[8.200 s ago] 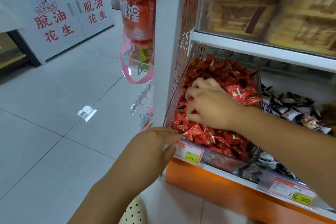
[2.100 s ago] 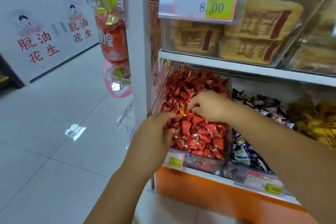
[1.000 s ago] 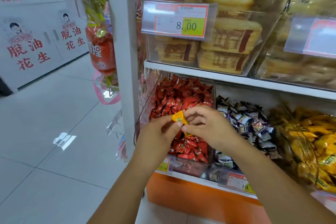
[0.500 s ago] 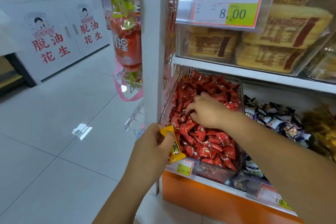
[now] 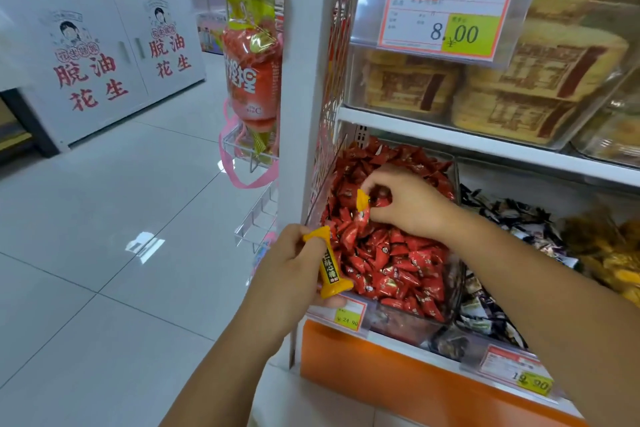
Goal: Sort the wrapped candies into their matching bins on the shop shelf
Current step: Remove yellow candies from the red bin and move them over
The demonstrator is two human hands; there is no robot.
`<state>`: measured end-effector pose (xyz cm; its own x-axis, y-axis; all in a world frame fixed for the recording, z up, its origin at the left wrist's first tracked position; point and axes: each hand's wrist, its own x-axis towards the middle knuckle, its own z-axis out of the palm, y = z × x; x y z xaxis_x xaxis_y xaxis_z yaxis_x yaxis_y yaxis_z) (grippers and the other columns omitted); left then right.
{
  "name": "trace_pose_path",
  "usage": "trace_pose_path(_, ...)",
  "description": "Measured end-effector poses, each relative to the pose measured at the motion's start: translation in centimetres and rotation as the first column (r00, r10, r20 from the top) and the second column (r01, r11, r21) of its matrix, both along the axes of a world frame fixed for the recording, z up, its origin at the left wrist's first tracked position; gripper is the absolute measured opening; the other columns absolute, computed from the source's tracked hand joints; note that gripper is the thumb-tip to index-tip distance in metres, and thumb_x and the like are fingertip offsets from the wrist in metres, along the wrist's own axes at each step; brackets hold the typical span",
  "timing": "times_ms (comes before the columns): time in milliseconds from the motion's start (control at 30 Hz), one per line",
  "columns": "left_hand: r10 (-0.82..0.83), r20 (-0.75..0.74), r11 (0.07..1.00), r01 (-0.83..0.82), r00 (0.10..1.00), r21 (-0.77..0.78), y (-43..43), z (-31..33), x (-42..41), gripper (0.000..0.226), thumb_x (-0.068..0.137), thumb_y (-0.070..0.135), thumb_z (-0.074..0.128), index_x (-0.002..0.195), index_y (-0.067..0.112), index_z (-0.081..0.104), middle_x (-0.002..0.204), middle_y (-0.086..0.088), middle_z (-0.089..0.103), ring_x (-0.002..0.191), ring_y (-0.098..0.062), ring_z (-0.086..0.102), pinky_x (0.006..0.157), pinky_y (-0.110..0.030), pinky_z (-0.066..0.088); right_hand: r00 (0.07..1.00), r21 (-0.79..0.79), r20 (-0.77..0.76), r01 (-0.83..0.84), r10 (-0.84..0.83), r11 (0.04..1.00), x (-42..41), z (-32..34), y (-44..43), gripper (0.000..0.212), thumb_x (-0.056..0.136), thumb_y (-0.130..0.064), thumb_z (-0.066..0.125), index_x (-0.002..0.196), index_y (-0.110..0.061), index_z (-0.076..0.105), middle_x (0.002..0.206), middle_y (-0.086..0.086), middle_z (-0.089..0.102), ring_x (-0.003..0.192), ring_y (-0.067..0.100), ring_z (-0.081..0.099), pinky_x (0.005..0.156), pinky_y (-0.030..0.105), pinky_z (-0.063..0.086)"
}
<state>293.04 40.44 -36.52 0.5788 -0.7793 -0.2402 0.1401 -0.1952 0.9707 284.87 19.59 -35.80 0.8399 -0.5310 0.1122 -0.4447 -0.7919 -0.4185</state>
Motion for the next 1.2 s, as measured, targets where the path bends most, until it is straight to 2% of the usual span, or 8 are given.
trace_pose_path(133,-0.042,0.046,0.998,0.043,0.998,-0.038,-1.1,0.2,-0.6,0.015,0.099,0.022,0.043,0.109,0.020,0.054,0.093,-0.011,0.069,0.073,-0.023,0.071,0.057,-0.037,0.059,0.989,0.294,0.140,0.001,-0.045,0.956,-2.0,1.2,0.5,0.030,0.076,-0.008,0.075,0.091,-0.030,0.061,0.089,-0.004,0.067,0.082,0.009,0.061,0.077,0.025,0.047)
trace_pose_path(267,-0.069,0.156,0.994,0.082,0.985,-0.076,-2.2,0.5,-1.1,0.033,0.100,0.019,0.037,0.121,0.041,0.052,0.090,-0.008,0.064,0.077,-0.022,0.067,0.060,-0.035,0.060,0.993,0.271,0.098,0.043,-0.072,0.962,-3.2,1.8,0.4,0.037,0.078,-0.024,0.077,0.108,-0.032,0.057,0.079,-0.004,0.064,0.072,0.005,0.059,0.076,0.026,0.047)
trace_pose_path(433,-0.069,0.164,0.994,0.082,0.984,-0.073,-3.4,0.7,-1.5,0.030,0.099,0.024,0.042,0.124,0.037,0.053,0.095,-0.012,0.062,0.082,-0.023,0.067,0.064,-0.038,0.061,0.986,0.283,0.082,0.116,-0.145,0.952,-3.8,3.0,0.4,0.027,0.077,-0.032,0.077,0.099,-0.030,0.060,0.076,-0.002,0.063,0.066,0.008,0.056,0.073,0.031,0.048)
trace_pose_path(567,-0.113,0.332,0.991,0.133,0.936,-0.036,-4.3,0.6,-1.2,0.036,0.086,0.048,0.062,0.119,0.045,0.048,0.096,0.011,0.064,0.078,-0.006,0.068,0.064,-0.027,0.056,0.994,0.441,0.109,-0.051,0.003,0.896,-3.5,4.3,2.2,0.032,0.079,-0.028,0.076,0.107,-0.028,0.062,0.084,0.004,0.069,0.076,0.010,0.063,0.084,0.032,0.049)
trace_pose_path(733,-0.083,0.432,0.992,0.115,0.898,-0.049,-4.0,0.4,-0.3,0.023,0.088,0.031,0.065,0.110,0.036,0.058,0.076,0.008,0.061,0.053,-0.002,0.056,0.049,-0.013,0.042,0.999,0.470,-0.034,0.009,0.008,0.882,-2.8,5.0,0.6,0.021,0.096,-0.034,0.051,0.113,-0.025,0.060,0.092,-0.005,0.073,0.092,0.013,0.068,0.086,0.031,0.053)
trace_pose_path(833,-0.073,0.421,0.996,0.091,0.904,-0.021,-3.5,0.0,0.1,0.020,0.090,0.029,0.062,0.109,0.034,0.057,0.070,0.006,0.059,0.049,-0.003,0.053,0.045,-0.011,0.040,0.965,0.222,-0.260,0.021,0.038,0.975,-2.6,4.4,-1.7,0.016,0.098,-0.018,0.050,0.103,-0.026,0.063,0.104,-0.010,0.064,0.100,0.012,0.061,0.091,0.028,0.049)
trace_pose_path(967,-0.072,0.413,0.997,0.071,0.908,0.019,-2.7,-0.4,0.6,0.017,0.092,0.027,0.056,0.107,0.035,0.055,0.071,0.002,0.061,0.053,-0.006,0.057,0.046,-0.010,0.042,0.814,-0.125,-0.576,-0.174,0.072,0.977,-1.2,1.6,-2.7,0.034,0.089,-0.019,0.063,0.118,-0.036,0.064,0.128,-0.010,0.048,0.110,0.013,0.045,0.097,0.030,0.040)
trace_pose_path(1200,-0.094,0.409,0.996,0.085,0.908,0.041,-2.1,-0.8,1.0,0.021,0.092,0.027,0.055,0.113,0.031,0.057,0.076,0.005,0.062,0.053,0.001,0.056,0.047,-0.008,0.041,0.764,-0.235,-0.644,-0.244,0.037,0.941,-0.4,1.1,-2.1,0.054,0.079,-0.027,0.074,0.127,-0.038,0.052,0.124,-0.008,0.041,0.104,0.013,0.033,0.084,0.029,0.037)
